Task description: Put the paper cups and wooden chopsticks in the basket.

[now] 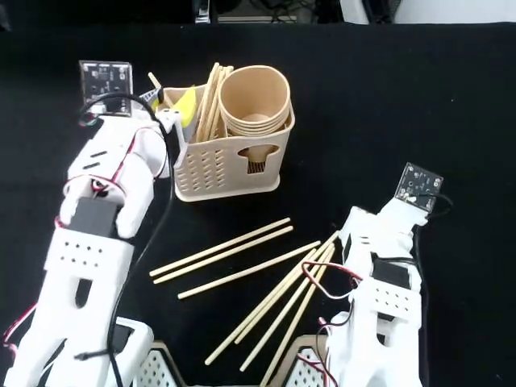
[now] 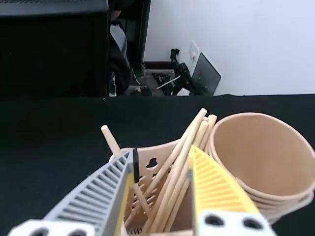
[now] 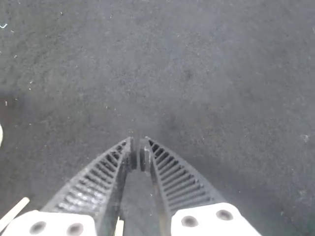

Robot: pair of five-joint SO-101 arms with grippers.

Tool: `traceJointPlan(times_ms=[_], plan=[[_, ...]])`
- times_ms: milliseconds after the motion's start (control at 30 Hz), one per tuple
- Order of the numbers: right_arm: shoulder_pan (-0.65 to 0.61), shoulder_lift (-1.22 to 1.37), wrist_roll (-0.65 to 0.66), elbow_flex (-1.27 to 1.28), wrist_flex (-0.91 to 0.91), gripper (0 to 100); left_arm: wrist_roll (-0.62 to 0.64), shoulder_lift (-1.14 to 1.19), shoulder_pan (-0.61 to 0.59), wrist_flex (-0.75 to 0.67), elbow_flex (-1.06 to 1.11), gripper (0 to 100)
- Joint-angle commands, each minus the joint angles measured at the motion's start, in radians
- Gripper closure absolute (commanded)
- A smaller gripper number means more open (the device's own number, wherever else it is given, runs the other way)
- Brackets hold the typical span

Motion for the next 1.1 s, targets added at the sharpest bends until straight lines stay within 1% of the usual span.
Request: traceJointPlan(times_ms=[0, 67, 133, 200, 333, 400, 467, 567, 667, 767, 833, 867, 967, 1000, 1067], plan=[[-0.014, -0.012, -0.002, -0.024, -0.02, 95.3, 0.0, -0.143, -0.008, 0.137, -0.082, 81], [-0.014, -0.012, -0.002, -0.024, -0.018, 95.3, -0.031, -0.238, -0.015, 0.213, -0.071, 81], [-0.014, -0.012, 0.008, -0.024, -0.017, 95.3, -0.103, -0.33, -0.048, 0.308, -0.038, 81], [-0.014, -0.012, 0.068, -0.03, 0.008, 95.3, -0.15, -0.394, -0.101, 0.373, 0.031, 81], [-0.058, -0.012, 0.112, -0.07, 0.08, 95.2, -0.18, -0.425, -0.269, 0.417, 0.219, 81], [-0.084, -0.012, 0.16, -0.131, 0.16, 95.2, -0.23, -0.41, -0.366, 0.427, 0.291, 81], [-0.12, -0.008, 0.218, -0.206, 0.247, 95.2, -0.304, -0.381, -0.433, 0.428, 0.363, 81], [-0.218, -0.005, 0.298, -0.311, 0.367, 95.2, -0.411, -0.327, -0.469, 0.427, 0.461, 81], [-0.327, -0.005, 0.402, -0.412, 0.502, 95.2, -0.42, -0.29, -0.458, 0.42, 0.55, 81], [-0.407, -0.004, 0.494, -0.513, 0.646, 95.1, -0.42, -0.285, -0.412, 0.388, 0.641, 81], [-0.43, -0.004, 0.597, -0.562, 0.749, 93.3, -0.42, -0.285, -0.375, 0.334, 0.708, 81], [-0.433, -0.004, 0.667, -0.579, 0.804, 90.4, -0.42, -0.285, -0.357, 0.304, 0.739, 81], [-0.431, -0.004, 0.964, -0.581, 0.953, 79.3, -0.411, -0.285, -0.308, 0.247, 0.8, 81], [-0.422, -0.004, 1.065, -0.565, 0.987, 77.3, -0.397, -0.285, -0.298, 0.233, 0.816, 81], [-0.396, -0.007, 1.252, -0.526, 1.014, 77.7, -0.368, -0.285, -0.297, 0.21, 0.832, 81]])
